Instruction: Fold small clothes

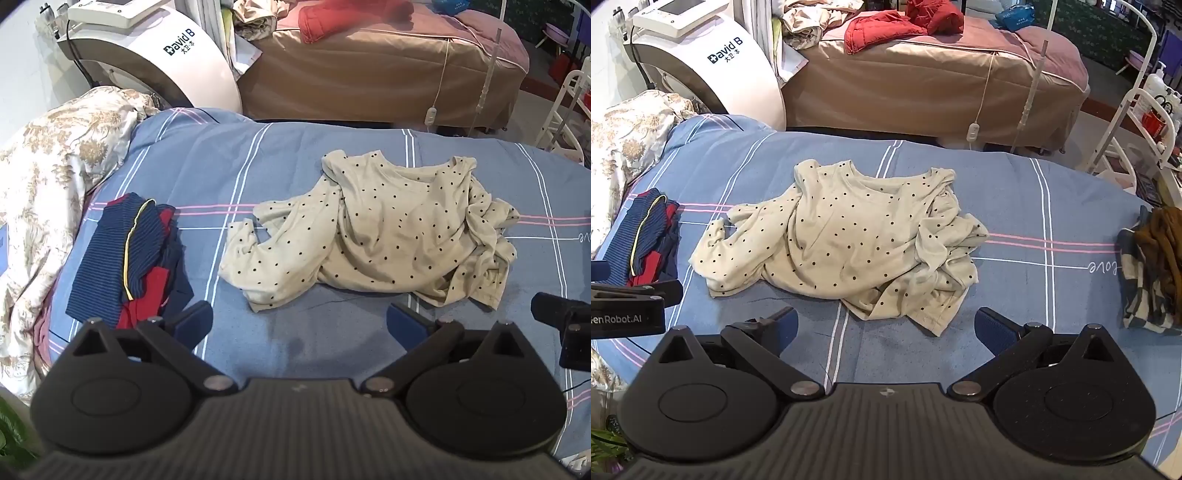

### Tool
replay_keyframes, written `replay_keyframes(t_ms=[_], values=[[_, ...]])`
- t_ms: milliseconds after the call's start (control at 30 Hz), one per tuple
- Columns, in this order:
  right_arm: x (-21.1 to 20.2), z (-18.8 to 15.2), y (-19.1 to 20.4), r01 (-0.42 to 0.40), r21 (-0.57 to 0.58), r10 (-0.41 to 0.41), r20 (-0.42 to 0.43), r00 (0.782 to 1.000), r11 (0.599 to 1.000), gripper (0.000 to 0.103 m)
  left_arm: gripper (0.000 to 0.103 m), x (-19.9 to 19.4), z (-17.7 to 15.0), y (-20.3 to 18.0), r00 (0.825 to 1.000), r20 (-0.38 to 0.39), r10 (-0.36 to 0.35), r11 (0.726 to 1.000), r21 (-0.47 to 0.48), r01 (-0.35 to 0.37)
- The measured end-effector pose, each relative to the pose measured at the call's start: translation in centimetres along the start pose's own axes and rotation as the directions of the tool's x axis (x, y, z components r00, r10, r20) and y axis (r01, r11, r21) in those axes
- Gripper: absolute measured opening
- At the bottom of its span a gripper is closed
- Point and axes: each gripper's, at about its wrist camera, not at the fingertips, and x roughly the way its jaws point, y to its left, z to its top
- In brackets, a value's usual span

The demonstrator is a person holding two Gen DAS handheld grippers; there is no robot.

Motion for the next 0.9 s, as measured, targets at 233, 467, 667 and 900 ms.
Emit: replay_keyframes(t_ms=[233, 467, 667, 900], values=[[-0.1, 0.0, 0.0, 0.002, -0.002, -0.002, 0.003, 1.000, 1.000, 0.103, 0.102, -0.3, -0.3, 0.7, 0.999, 0.005, -0.048, 0.999, -0.023, 0.048], [0.2, 0.0, -0.1, 0.001, 0.003, -0.001, -0.001, 1.000, 1.000, 0.103, 0.103, -0.2, 0.1, -0.2, 0.999, 0.006, -0.034, 0.999, -0.012, 0.034], [-0.2, 0.0, 0.0, 0.002, -0.004, -0.002, 0.008, 1.000, 1.000, 0.103, 0.103, -0.1, 0.0, -0.5, 0.999, 0.003, -0.034, 0.999, -0.019, 0.034], [-0.2, 0.2, 0.0, 0.001, -0.002, -0.001, 0.005, 1.000, 1.000, 0.103, 0.103, 0.1, -0.7, 0.0, 0.999, 0.004, -0.050, 0.998, -0.032, 0.050]])
